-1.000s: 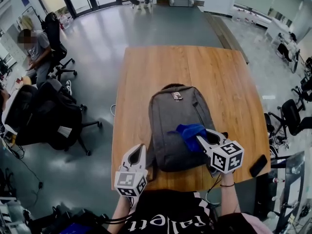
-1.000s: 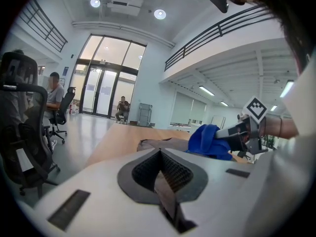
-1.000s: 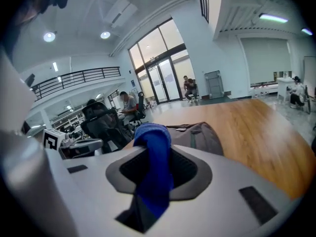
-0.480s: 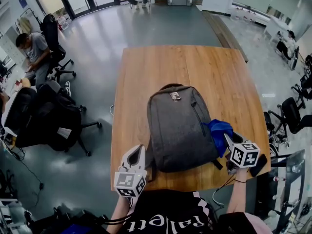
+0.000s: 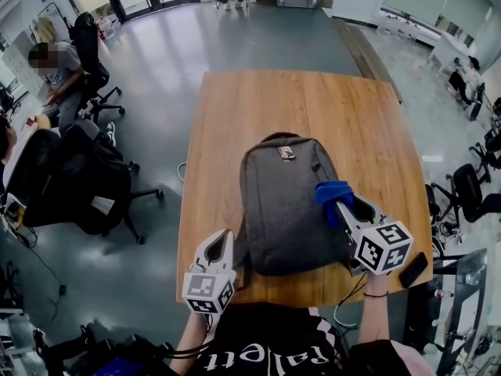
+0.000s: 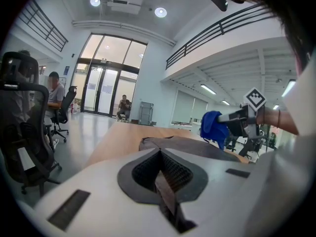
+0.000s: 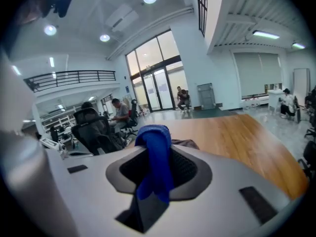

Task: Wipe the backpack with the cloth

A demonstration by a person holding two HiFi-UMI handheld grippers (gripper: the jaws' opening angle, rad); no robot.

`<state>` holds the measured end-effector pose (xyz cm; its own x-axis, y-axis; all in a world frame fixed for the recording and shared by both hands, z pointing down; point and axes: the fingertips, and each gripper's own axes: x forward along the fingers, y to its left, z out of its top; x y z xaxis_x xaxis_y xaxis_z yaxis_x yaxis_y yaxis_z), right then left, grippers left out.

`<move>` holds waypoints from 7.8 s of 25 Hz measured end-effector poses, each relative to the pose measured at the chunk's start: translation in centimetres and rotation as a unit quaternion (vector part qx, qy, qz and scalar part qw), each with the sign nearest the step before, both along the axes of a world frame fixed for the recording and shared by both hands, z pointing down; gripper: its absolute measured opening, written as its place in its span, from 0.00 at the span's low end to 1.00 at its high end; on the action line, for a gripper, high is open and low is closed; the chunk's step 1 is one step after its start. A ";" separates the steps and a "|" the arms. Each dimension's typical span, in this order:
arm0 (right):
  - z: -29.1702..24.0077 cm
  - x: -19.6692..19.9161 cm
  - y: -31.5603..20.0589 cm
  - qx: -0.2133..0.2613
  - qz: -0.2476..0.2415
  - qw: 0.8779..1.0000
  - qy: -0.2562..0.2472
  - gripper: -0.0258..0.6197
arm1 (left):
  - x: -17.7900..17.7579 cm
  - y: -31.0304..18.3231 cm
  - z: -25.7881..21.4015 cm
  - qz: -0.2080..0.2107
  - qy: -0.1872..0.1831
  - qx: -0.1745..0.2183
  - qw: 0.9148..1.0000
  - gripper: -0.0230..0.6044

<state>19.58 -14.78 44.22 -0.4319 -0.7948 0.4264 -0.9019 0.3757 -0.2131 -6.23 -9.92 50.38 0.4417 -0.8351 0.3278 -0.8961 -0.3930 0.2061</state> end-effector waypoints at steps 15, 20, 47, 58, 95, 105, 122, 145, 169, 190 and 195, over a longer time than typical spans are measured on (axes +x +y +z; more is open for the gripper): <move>6.1 -25.4 -2.3 -0.074 -0.251 0.965 -0.008 0.22 | -2.3 -0.1 0.7 -0.030 0.012 -0.003 0.999 0.03; 6.7 -22.9 -3.5 -0.080 -0.230 0.970 0.009 0.22 | -2.2 0.0 0.8 -0.027 0.014 -0.004 1.000 0.03; 10.1 10.7 -4.6 -0.123 0.093 0.986 0.062 0.22 | -0.6 0.6 0.9 0.003 0.006 -0.011 1.000 0.03; 2.8 3.9 -8.8 -0.044 0.028 0.998 0.041 0.22 | -1.6 0.4 1.2 -0.007 0.007 -0.014 1.000 0.03; 8.7 -1.2 -17.6 -0.118 -0.016 0.993 0.027 0.22 | -2.7 -0.2 2.4 -0.025 0.012 -0.026 0.999 0.03; 11.3 10.2 -15.4 -0.149 0.096 0.983 0.041 0.22 | -3.3 -0.8 2.6 -0.027 0.007 -0.030 0.999 0.03; 2.8 -4.0 -22.4 -0.061 -0.023 0.998 0.009 0.22 | -3.4 -0.9 3.6 -0.029 0.019 -0.039 0.999 0.03; 12.9 -6.3 -25.3 -0.150 -0.040 0.977 0.149 0.22 | -9.7 -1.1 5.5 -0.091 0.027 -0.061 0.994 0.03; 2.9 -2.1 -8.9 -0.051 0.067 0.993 -0.082 0.22 | -5.6 -0.3 5.0 0.010 0.035 -0.050 0.998 0.03; 2.0 3.0 23.2 -0.025 -0.003 0.987 -0.158 0.22 | 10.1 18.9 0.4 -0.044 0.059 -0.021 0.997 0.03; 3.2 3.4 27.1 -0.034 -0.026 0.986 -0.162 0.22 | 11.9 23.5 0.1 -0.035 -0.002 -0.015 0.999 0.03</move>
